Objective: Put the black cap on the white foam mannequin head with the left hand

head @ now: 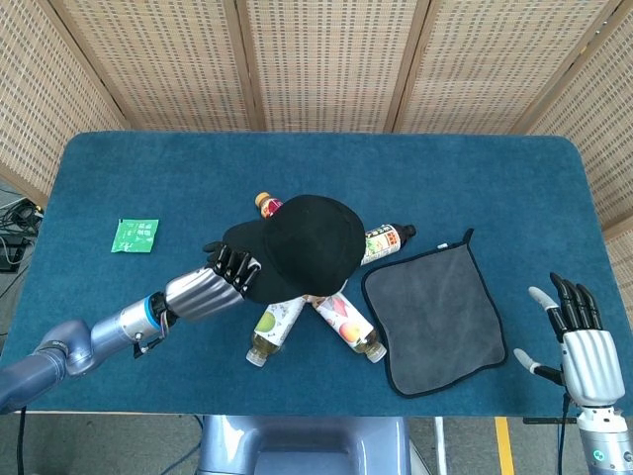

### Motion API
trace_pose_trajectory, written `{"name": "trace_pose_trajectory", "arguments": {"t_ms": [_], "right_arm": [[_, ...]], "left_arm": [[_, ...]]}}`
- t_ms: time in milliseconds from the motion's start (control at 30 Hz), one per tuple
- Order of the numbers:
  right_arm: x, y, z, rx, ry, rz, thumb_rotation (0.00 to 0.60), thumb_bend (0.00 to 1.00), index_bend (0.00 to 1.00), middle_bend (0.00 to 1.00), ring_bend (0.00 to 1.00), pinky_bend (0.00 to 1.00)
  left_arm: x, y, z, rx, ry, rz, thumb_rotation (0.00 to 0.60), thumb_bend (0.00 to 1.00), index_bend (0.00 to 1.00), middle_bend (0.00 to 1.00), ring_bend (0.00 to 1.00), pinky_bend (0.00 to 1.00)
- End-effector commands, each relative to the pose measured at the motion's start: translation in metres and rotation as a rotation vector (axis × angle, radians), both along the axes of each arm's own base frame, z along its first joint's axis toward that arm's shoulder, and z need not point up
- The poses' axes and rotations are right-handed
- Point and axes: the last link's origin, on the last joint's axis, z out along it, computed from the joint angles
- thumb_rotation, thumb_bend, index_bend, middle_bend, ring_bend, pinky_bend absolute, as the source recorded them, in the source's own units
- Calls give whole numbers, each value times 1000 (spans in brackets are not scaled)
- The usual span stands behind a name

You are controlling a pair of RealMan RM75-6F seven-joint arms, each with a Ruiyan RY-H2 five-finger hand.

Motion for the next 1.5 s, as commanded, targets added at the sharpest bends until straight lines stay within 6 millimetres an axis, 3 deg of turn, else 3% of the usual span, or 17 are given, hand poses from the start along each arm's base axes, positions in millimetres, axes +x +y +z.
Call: {"name": "trace_pose_trajectory", "arguments": {"t_ms": [33,167,467,700,1333,1500], "right_arm": [[0,0,0,0,0,1,600,55,208,0,0,0],[0,0,1,-1,-2,1,600,55,208,0,0,0],[0,0,1,-3,-3,-1,600,56,206,0,0,0],[1,0,0,-1,0,1,600,55,205,0,0,0],[1,0,0,-3,-1,0,600,56,205,0,0,0],[0,1,1,-7,-3,-1,600,55,202,0,0,0]], "left_arm": [[1,0,0,1,-1,-1,600,347,765,668,767,699],[3,-1,-1,0,0,-9,600,329,736,653,755,696],[-4,-2,1,10,8,39,600,162,553,581,713,671],[-12,-4,0,2,12,88,600,102,503,575,710,659],[-24,-7,-4,-49,6,221,600,93,472,571,709,655],[-28,-7,9,-7,-131,297,600,57,288,423,619,558]]}}
